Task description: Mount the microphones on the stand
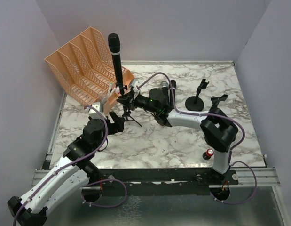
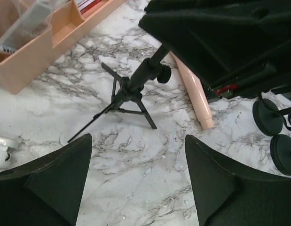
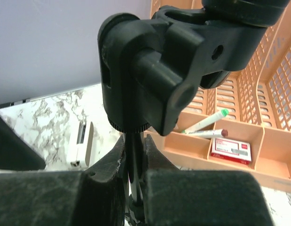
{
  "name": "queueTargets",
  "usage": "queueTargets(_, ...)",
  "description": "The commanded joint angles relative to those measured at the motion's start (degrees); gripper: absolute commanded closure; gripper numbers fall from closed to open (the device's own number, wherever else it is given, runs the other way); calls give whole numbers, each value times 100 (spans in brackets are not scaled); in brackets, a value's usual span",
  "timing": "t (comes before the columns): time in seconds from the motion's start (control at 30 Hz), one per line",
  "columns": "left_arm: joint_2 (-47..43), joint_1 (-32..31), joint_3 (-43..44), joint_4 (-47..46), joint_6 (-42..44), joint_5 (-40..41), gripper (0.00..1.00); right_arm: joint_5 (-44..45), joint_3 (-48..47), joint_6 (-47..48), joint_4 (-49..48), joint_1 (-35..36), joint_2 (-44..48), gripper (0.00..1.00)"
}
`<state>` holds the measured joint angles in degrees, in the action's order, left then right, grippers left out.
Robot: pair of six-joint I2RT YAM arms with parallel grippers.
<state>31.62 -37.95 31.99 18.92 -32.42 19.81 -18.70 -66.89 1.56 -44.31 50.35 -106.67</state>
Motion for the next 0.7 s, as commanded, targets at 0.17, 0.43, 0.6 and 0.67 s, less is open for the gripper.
queueTargets(0.17, -203, 7, -445, 341, -1039, 569, 21, -86, -1133, -138, -753, 186, -881, 100)
queueTargets(0.43, -173, 0, -550, 299, -1046, 645, 18, 221, -1680, -568, -816, 406, -1399, 95)
queueTargets(0.6, -200, 7, -610, 270, -1047, 620, 17, 768, -1784, -501, -786, 554, -1549, 88)
queueTargets(0.67, -210, 5, -623, 262, -1047, 612, 17, 1074, -1815, -446, -759, 604, -1602, 87)
